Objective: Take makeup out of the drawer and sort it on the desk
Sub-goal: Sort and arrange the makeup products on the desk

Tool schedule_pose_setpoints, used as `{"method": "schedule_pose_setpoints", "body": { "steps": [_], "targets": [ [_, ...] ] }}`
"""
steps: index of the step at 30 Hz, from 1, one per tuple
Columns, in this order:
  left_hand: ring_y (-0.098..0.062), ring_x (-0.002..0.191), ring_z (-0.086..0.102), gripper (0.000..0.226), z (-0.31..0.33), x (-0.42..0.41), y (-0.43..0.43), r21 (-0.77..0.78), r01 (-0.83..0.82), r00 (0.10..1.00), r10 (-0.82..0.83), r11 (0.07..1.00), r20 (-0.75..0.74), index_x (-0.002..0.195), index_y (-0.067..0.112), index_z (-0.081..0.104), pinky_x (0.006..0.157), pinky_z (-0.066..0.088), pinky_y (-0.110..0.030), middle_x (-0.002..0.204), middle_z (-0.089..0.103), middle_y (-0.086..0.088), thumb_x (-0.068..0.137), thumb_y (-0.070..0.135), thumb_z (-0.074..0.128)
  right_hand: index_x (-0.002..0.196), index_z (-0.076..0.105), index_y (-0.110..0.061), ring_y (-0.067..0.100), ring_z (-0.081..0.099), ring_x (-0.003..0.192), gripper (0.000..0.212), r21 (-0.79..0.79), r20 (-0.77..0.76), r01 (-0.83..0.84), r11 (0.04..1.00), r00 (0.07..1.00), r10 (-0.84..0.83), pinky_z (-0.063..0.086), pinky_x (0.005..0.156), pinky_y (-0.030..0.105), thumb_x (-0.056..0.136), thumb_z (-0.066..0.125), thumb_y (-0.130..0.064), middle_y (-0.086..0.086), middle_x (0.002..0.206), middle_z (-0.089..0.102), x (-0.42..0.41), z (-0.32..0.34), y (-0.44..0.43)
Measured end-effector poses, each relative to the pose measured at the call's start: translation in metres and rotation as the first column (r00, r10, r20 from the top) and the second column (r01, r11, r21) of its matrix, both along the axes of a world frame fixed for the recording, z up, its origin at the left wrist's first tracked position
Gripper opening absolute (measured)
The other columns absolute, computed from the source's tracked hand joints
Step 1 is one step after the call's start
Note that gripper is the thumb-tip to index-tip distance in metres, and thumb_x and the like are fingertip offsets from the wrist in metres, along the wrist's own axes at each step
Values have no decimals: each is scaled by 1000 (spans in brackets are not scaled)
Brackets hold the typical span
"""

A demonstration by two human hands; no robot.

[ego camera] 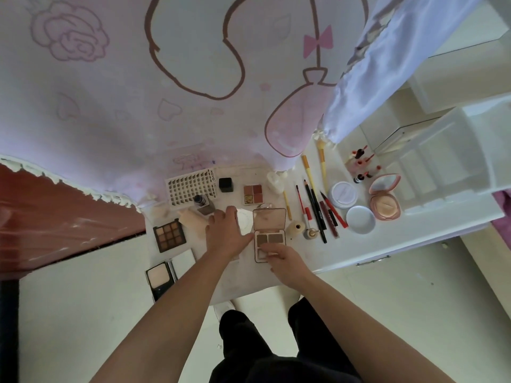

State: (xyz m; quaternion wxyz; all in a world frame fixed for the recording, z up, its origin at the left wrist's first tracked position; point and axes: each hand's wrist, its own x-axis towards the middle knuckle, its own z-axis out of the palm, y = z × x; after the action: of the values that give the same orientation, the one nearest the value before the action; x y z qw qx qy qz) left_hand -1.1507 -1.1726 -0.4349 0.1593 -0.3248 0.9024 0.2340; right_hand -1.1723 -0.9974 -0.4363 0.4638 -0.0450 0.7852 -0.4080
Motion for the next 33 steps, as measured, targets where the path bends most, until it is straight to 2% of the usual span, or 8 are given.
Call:
{"method": "schedule_pose_setpoints", "body": {
  "steps": [8, 12, 15, 19, 22, 25, 29, 33],
  "targets": [
    [-28, 103, 47, 68, 18, 22, -8, 3, -93, 995, 93, 996, -41, 115, 17, 45, 85, 47, -39, 117, 48, -9, 62, 43, 77, 125, 66, -22, 12, 61, 101, 33, -14, -33, 18, 1000, 999, -18, 51, 93, 30, 96, 55, -11, -6, 118, 64, -4, 6, 1],
    [-20, 107, 49, 78, 35, 46, -11, 207, -197, 970, 222, 958, -104, 132, 17, 40, 85, 46, -33, 123, 42, -4, 68, 34, 82, 126, 65, -19, 13, 62, 104, 32, -67, -92, -2, 998, 996, -5, 46, 85, 17, 98, 53, -10, -6, 112, 65, -10, 26, -9],
    [-17, 99, 56, 73, 61, 55, -17, 536, -329, 871, 469, 778, -146, 135, 13, 40, 81, 47, -28, 116, 53, -6, 76, 17, 82, 130, 62, -20, 12, 60, 106, 33, -157, -124, -14, 987, 992, -5, 45, 79, 10, 100, 53, -11, 0, 121, 63, -15, 51, -19],
    [-19, 96, 61, 84, 96, 65, -26, 880, -307, 693, 719, 362, -54, 129, 2, 46, 75, 46, -30, 112, 64, -10, 61, 30, 87, 135, 61, -23, 4, 60, 104, 33, -271, -176, -102, 957, 983, 54, 42, 81, -1, 103, 52, -26, -2, 124, 64, -22, 98, -28],
    [-22, 103, 60, 65, 119, 72, -27, 973, -147, 651, 758, 177, -39, 123, 3, 55, 89, 49, -36, 110, 66, -10, 70, 29, 83, 126, 67, -34, -4, 60, 109, 32, -365, -182, -109, 925, 982, 44, 50, 101, 24, 99, 55, -45, -18, 120, 67, -19, 124, -27],
    [-28, 107, 60, 42, 138, 78, -20, 995, -50, 622, 782, 91, -41, 125, 1, 58, 105, 46, -43, 111, 66, -15, 87, 16, 69, 112, 69, -36, -6, 63, 101, 26, -388, -212, -109, 915, 977, 26, 52, 96, 31, 92, 63, -51, -19, 107, 70, -15, 141, -24],
    [-23, 94, 63, 21, 150, 76, -6, 997, 19, 616, 784, 81, -75, 105, 4, 62, 102, 50, -38, 92, 65, -8, 88, 16, 66, 101, 68, -26, -1, 67, 99, 33, -406, -236, -105, 908, 972, 7, 54, 92, 28, 83, 74, -52, -13, 105, 72, -9, 152, -22],
    [-30, 105, 57, 57, 152, 78, -5, 995, 60, 664, 741, 84, -102, 126, -3, 56, 104, 49, -39, 108, 57, -17, 79, 18, 80, 103, 70, -23, 10, 72, 95, 43, -456, -217, -82, 886, 976, -22, 58, 91, 35, 74, 80, -54, -5, 100, 75, -5, 153, -15]
  ]
}}
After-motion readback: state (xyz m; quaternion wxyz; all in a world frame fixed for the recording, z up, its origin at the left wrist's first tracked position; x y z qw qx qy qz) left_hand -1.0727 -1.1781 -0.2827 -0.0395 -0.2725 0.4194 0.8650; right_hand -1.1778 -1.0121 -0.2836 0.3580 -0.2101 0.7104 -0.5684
